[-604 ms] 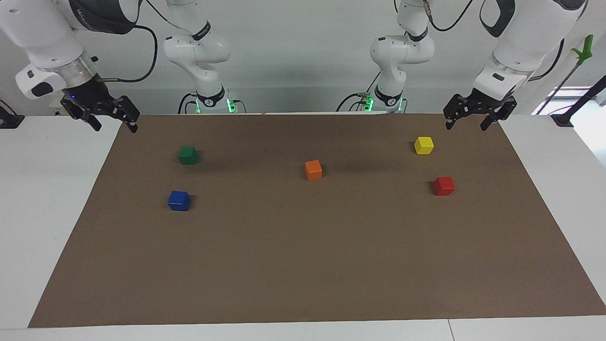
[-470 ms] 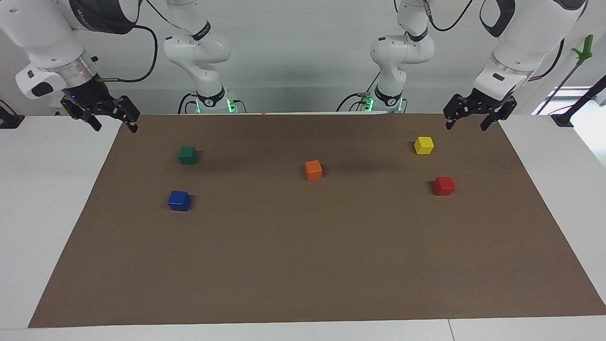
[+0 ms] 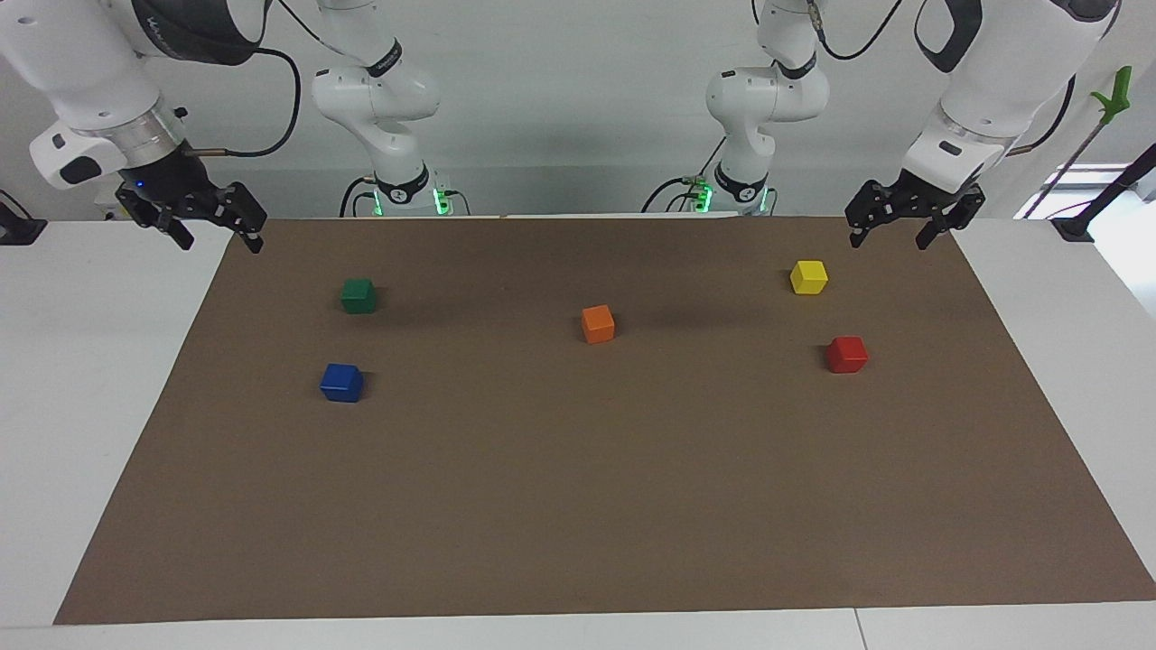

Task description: Transfer red block to right arm and stack on blue block

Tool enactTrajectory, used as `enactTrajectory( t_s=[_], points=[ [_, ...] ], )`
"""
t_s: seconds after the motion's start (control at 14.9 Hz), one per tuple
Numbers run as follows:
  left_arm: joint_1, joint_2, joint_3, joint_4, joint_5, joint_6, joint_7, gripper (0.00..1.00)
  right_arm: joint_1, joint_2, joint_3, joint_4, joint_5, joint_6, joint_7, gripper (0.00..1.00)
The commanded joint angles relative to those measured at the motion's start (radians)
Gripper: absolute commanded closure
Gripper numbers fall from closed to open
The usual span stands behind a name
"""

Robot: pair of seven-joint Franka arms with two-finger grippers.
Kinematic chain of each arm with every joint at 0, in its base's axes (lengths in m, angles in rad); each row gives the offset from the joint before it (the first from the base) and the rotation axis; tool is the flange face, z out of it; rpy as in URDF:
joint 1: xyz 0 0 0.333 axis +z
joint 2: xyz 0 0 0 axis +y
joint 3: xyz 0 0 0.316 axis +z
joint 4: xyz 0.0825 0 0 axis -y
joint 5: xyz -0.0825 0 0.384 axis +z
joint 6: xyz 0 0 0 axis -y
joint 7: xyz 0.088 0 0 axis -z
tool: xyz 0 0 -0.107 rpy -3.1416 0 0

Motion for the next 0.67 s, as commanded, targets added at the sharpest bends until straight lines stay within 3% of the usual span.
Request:
enactTrajectory(
  t_s=[0.0,0.4,0.6],
  points=[
    [0.023,-0.025,0.020,-0.050,-0.012,0.059,0.002,0.00,-0.011,-0.011,0.005,-0.006,-0.014,-0.011,-0.023,0.00],
    [0.086,-0.071,0.023,-0.256,-0.012,0.228,0.040,0.00,-0.005,-0.020,0.005,-0.026,0.003,-0.013,-0.049,0.00],
    [0.106,-0.069,0.023,-0.338,-0.012,0.302,0.040,0.00,-0.017,-0.037,0.000,-0.059,0.097,-0.007,-0.090,0.00]
  ],
)
